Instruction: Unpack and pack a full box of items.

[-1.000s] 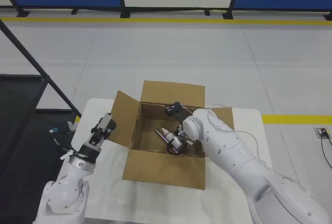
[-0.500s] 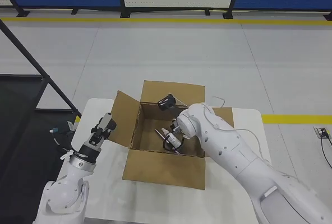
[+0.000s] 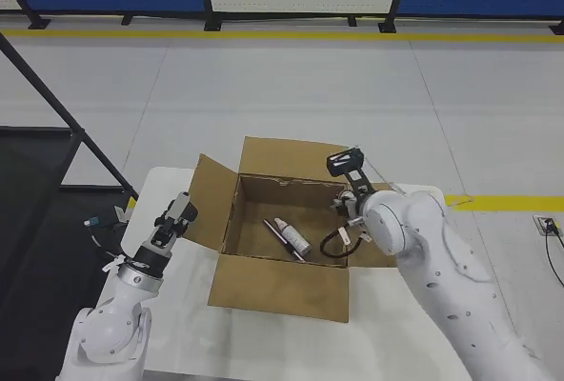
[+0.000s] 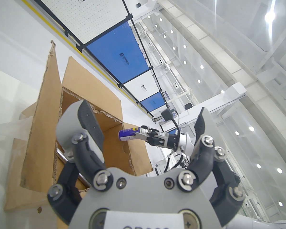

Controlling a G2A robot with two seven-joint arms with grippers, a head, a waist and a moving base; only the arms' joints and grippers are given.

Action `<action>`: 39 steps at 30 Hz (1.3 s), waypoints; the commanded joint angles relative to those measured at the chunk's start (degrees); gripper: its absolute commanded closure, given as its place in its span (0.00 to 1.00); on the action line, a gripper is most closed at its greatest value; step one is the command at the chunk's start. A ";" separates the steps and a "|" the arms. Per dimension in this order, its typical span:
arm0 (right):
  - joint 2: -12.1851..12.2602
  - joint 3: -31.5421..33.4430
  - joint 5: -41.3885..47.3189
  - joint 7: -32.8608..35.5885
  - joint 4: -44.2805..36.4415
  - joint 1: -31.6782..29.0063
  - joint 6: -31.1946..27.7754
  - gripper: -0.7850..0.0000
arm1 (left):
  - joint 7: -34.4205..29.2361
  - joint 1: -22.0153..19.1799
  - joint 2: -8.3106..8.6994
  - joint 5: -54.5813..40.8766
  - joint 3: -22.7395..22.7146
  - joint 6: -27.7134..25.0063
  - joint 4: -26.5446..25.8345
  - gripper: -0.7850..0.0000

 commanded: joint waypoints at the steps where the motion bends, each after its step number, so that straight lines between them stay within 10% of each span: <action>1: 0.99 5.98 -0.45 -0.47 -5.37 -4.64 0.58 1.00 | 0.00 0.00 0.00 0.00 0.00 0.00 0.00 0.00; 12: 3.18 21.12 -2.09 -0.47 -16.51 -17.69 3.19 1.00 | 0.00 0.00 0.00 0.00 0.00 0.00 0.00 0.00; 39: 2.60 16.65 -7.48 2.85 16.64 -6.30 2.25 1.00 | 0.00 0.00 0.00 0.00 0.00 0.00 0.00 0.00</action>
